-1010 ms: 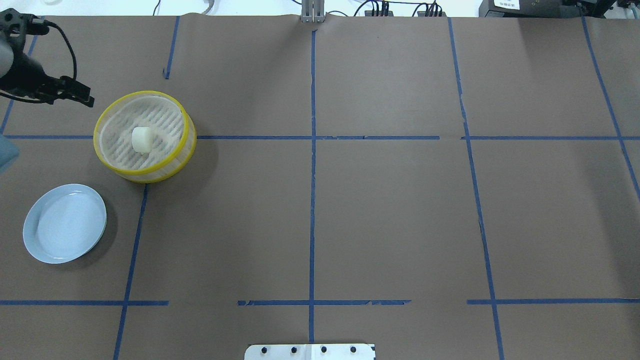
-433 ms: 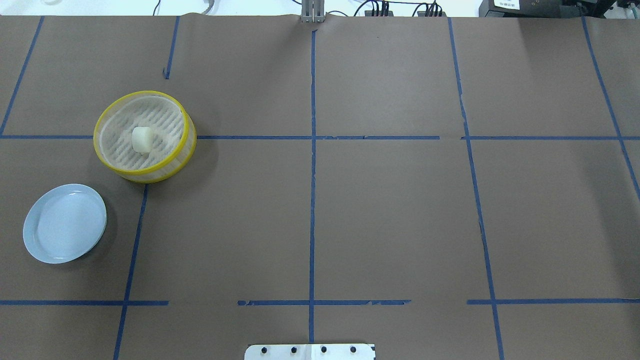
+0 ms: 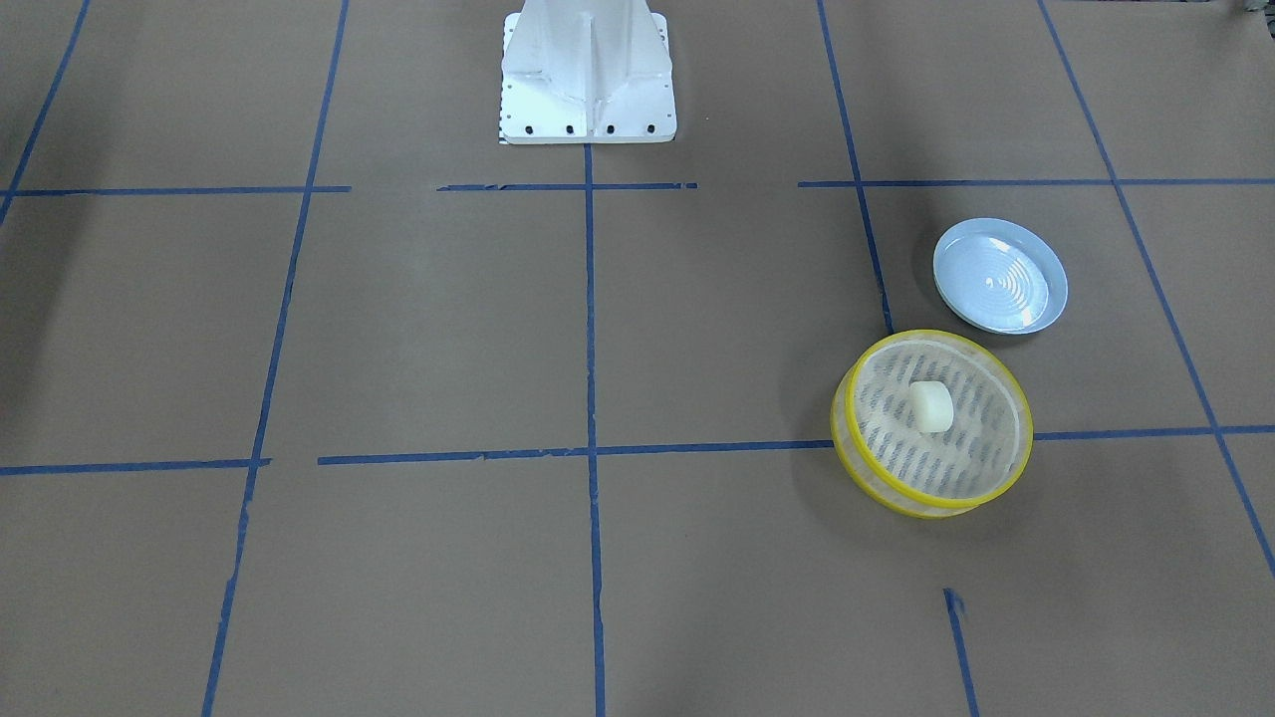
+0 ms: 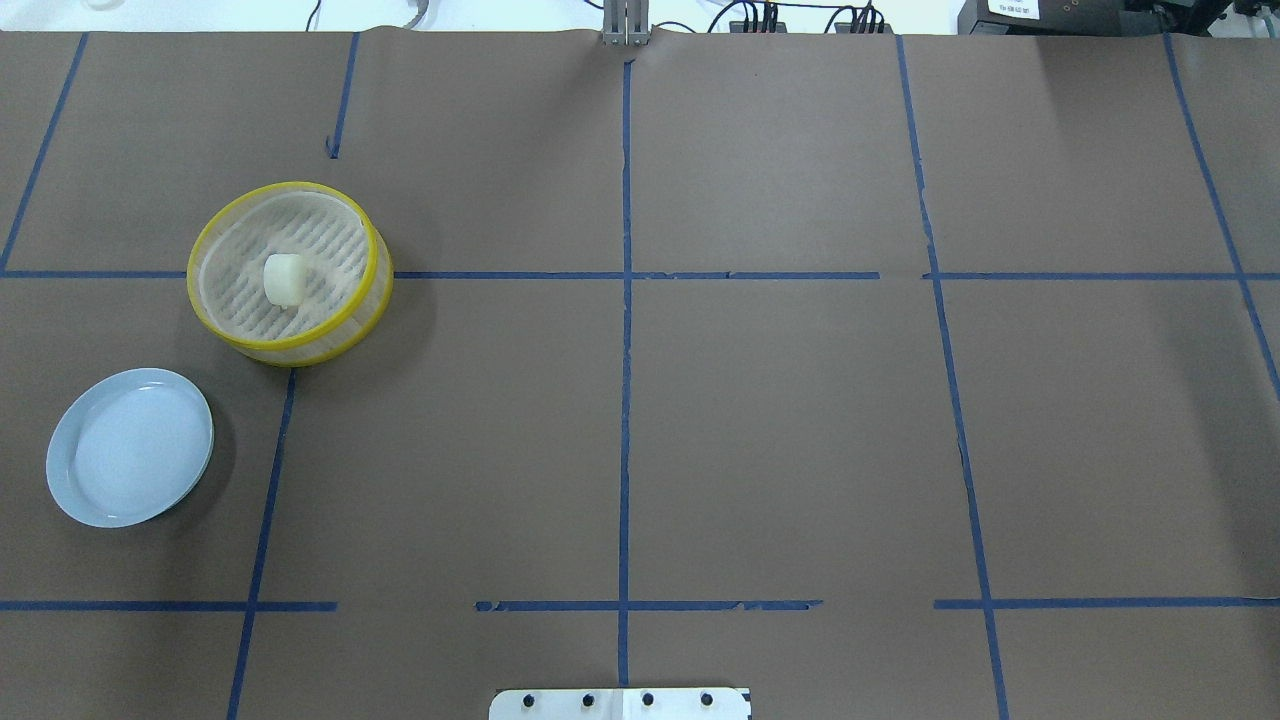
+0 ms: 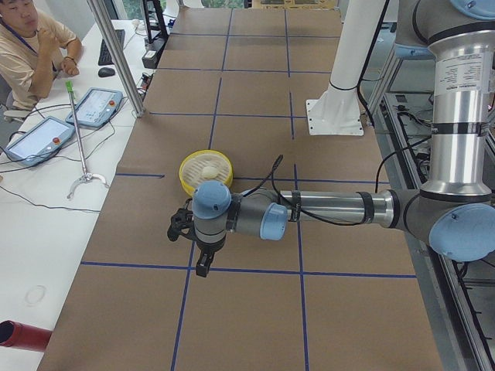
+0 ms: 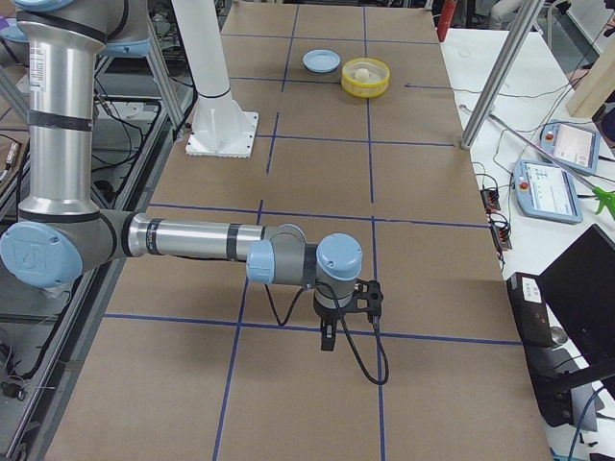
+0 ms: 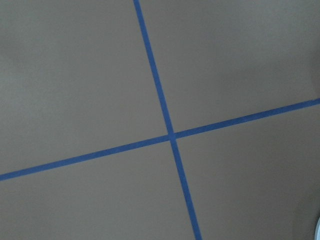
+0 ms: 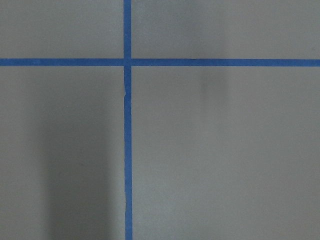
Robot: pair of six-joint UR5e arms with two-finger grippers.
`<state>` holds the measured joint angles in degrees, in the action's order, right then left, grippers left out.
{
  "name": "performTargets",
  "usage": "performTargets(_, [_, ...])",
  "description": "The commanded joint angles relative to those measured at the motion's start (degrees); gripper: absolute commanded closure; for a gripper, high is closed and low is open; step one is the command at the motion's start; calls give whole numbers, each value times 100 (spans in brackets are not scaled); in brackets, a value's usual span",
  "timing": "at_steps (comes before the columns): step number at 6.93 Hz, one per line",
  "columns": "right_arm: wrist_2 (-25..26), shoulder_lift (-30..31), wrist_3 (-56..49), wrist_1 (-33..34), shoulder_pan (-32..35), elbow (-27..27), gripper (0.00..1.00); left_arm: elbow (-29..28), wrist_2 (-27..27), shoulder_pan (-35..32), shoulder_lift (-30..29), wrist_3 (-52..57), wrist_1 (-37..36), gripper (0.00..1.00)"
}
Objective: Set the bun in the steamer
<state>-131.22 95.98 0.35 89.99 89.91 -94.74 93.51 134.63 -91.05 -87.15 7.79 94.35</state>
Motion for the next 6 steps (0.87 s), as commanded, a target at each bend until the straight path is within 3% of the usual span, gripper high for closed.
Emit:
performTargets(1, [0, 0, 0, 1, 0, 0, 0, 45, 203, -45, -109, 188, -1085, 0])
performTargets(3, [0, 0, 0, 1, 0, 0, 0, 53, 371, -45, -83, -669, -1016, 0])
performTargets(6, [0, 0, 0, 1, 0, 0, 0, -174, 380, -36, 83, -630, -277, 0])
